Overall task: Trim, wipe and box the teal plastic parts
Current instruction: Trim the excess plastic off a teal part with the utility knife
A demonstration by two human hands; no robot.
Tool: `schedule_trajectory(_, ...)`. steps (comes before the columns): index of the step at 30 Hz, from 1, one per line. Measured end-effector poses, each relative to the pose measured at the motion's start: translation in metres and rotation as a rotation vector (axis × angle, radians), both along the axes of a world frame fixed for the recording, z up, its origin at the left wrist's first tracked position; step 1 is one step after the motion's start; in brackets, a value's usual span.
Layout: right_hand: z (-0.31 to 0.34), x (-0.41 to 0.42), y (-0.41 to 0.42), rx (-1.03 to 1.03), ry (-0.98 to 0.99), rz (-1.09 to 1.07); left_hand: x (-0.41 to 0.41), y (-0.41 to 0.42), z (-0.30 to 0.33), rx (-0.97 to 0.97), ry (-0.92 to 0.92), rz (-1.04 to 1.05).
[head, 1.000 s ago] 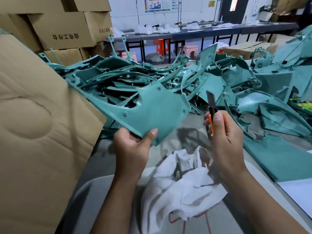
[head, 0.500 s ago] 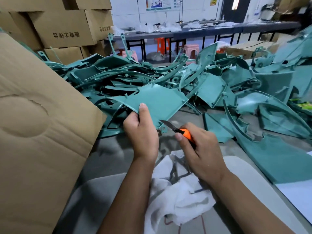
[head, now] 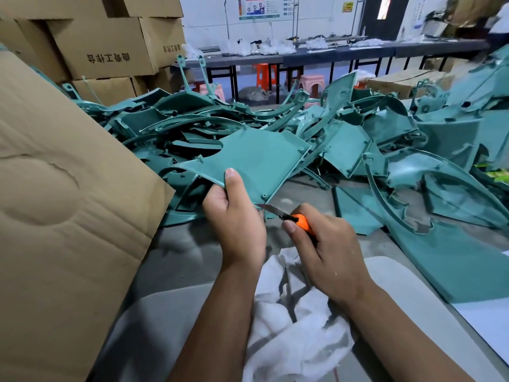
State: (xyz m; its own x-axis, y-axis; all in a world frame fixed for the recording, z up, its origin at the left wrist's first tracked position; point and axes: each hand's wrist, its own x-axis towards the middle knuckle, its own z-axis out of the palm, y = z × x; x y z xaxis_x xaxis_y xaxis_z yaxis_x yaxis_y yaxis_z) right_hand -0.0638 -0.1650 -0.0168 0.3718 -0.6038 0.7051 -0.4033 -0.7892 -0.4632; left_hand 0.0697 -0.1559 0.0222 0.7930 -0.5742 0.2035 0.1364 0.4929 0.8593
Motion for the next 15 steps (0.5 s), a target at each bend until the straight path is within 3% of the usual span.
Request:
schedule_trajectory(5, 0.002, -0.002, -0.002, 0.032, -0.097, -0.029, -0.002, 0.003, -0.001, -0.024, 0.003, -0.021)
schedule_trajectory(11, 0.005, -0.017, -0.016, 0.058, -0.167, -0.24, -0.009, 0.011, -0.002, -0.007, -0.045, -0.041)
schedule_trajectory(15, 0.004, -0.03, -0.031, 0.223, -0.11, -0.431, 0.011, 0.025, -0.002, 0.007, -0.104, -0.053)
